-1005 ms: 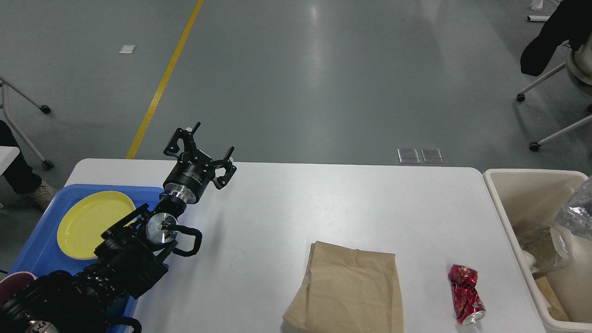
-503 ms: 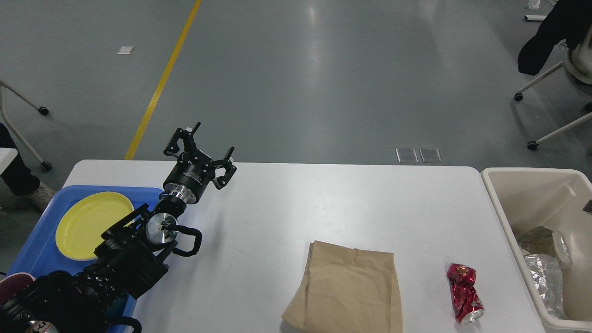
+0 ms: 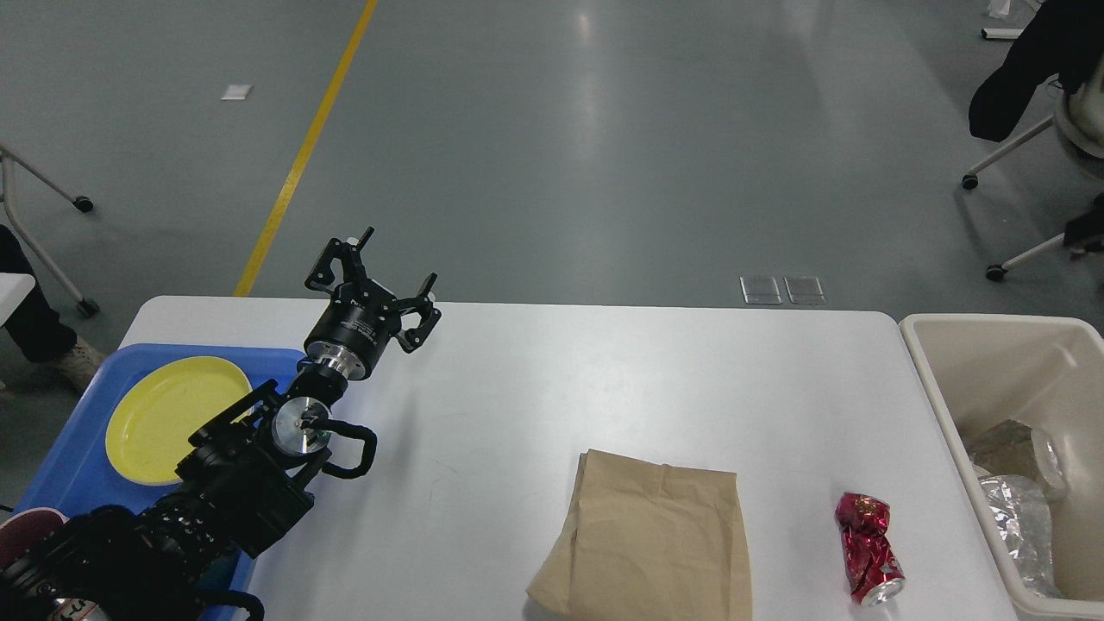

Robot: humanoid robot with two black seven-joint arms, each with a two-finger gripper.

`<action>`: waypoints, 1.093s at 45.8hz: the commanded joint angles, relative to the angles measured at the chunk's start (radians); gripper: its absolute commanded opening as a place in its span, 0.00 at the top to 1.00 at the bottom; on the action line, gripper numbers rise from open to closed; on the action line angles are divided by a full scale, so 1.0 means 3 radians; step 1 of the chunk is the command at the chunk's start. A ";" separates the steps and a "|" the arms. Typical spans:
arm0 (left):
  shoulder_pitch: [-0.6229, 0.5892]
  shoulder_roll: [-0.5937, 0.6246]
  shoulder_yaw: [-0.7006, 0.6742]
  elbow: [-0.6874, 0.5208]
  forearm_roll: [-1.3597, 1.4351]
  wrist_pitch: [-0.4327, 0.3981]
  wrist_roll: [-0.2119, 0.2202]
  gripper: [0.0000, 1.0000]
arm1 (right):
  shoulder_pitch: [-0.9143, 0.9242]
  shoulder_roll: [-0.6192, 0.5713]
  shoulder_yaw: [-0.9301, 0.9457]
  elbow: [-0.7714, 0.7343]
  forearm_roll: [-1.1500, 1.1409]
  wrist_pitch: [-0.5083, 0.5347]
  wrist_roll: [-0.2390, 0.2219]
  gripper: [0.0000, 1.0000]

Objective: Tidy desktop

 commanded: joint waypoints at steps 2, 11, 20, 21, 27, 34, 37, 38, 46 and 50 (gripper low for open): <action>0.0000 0.0000 0.0000 0.0000 0.0000 0.0000 -0.0005 0.02 | 0.0377 0.0380 -0.0013 0.0076 -0.0156 0.0490 0.0004 0.00; 0.0000 0.0000 0.0000 0.0000 0.0000 0.0000 0.0000 0.02 | 0.0695 0.0825 0.0135 0.0678 -0.0156 0.0869 -0.0001 0.00; 0.0000 0.0000 0.0000 0.0000 0.0000 0.0000 -0.0005 0.02 | 0.0501 0.1010 0.0559 0.1109 -0.0105 0.0849 -0.0012 0.00; 0.0000 0.0000 0.0000 0.0000 0.0000 0.0000 0.0000 0.02 | 0.0445 0.1030 0.0610 0.1114 -0.0105 0.0844 -0.0012 0.00; 0.0000 0.0000 0.0000 0.0000 0.0000 0.0000 0.0000 0.02 | 0.0087 0.1076 0.0744 0.1109 -0.0094 0.0731 -0.0012 0.00; 0.0000 0.0000 0.0000 0.0000 0.0000 0.0000 0.0000 0.02 | -0.0470 0.1066 0.0810 0.1083 -0.0069 0.0420 -0.0012 0.00; 0.0000 0.0000 0.0000 0.0000 0.0000 0.0000 -0.0005 0.02 | -0.0670 0.1036 0.0805 0.1068 -0.0069 0.0251 -0.0006 0.00; 0.0000 0.0000 0.0000 0.0000 0.0000 0.0000 0.0000 0.02 | -0.0731 0.1030 0.0795 0.1063 -0.0069 0.0200 -0.0006 0.00; 0.0000 0.0000 0.0000 0.0000 0.0000 0.0000 0.0000 0.02 | -0.1156 0.0775 0.0790 0.0986 -0.0069 -0.0020 -0.0006 0.00; 0.0000 0.0000 0.0000 0.0000 0.0000 0.0000 0.0000 0.02 | -0.1355 0.0683 0.0805 0.0986 -0.0064 -0.0128 -0.0006 0.00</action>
